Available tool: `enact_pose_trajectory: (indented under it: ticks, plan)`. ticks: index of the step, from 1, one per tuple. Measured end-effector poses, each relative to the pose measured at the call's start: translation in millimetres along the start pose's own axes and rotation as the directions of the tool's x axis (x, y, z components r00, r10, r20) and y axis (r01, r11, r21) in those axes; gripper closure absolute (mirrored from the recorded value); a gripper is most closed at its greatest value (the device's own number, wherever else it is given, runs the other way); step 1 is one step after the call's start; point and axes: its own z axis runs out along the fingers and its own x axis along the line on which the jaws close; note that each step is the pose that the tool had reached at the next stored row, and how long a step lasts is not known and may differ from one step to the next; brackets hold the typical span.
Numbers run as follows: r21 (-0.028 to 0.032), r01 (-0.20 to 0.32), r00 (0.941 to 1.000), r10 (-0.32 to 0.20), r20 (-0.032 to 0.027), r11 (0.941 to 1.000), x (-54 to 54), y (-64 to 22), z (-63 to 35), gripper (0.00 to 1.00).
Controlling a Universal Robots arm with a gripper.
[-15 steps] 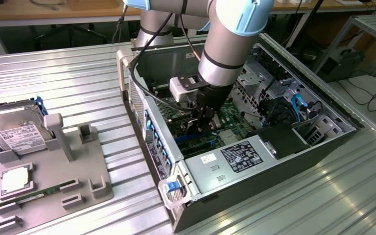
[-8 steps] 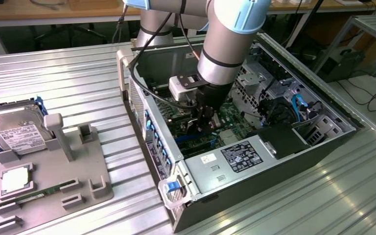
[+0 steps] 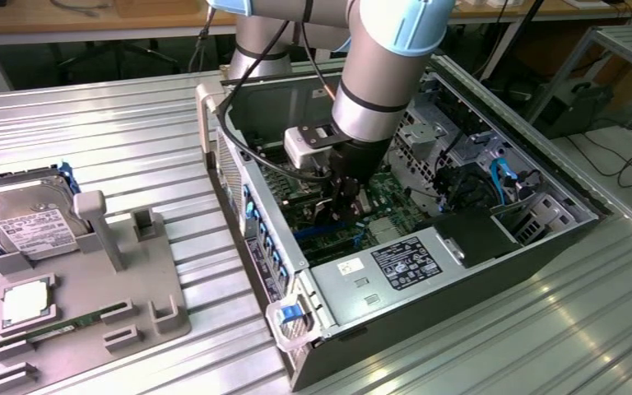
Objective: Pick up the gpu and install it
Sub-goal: 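Insert the gpu into the slot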
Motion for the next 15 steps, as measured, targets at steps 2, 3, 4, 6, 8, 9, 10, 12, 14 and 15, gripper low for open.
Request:
enact_pose_trajectory:
  ticks: [2, 3, 4, 6, 8, 9, 10, 12, 14, 15]
  plan:
    - [0.0001, 0.000, 1.0000, 0.000, 0.0003, 1.0000, 0.0, 0.0, 1.2, 0.72]
    - [0.0001, 0.000, 1.0000, 0.000, 0.0003, 1.0000, 0.0, 0.0, 2.2, 0.72]
    - [0.0001, 0.000, 1.0000, 0.000, 0.0002, 1.0000, 0.1, 0.0, 3.2, 0.72]
    - [0.0000, 0.000, 1.0000, 0.000, 0.0002, 1.0000, 0.1, 0.1, 4.6, 0.72]
    - [0.0000, 0.000, 1.0000, 0.000, 0.0001, 1.0000, 0.2, 0.2, 6.0, 0.72]
    - [-0.0001, 0.000, 1.0000, 0.000, 0.0000, 1.0000, 0.2, 0.3, 6.1, 0.72]
    - [-0.0001, 0.000, 1.0000, 0.000, 0.0000, 1.0000, 0.2, 0.3, 6.1, 0.72]
    - [0.0000, 0.000, 1.0000, 0.000, 0.0002, 1.0000, 0.2, 0.3, 6.2, 0.72]
    - [0.0001, 0.000, 1.0000, 0.000, 0.0003, 1.0000, 0.1, 0.3, 5.8, 0.72]
    - [0.0001, 0.000, 1.0000, 0.000, 0.0003, 1.0000, 0.1, 0.3, 5.5, 0.72]
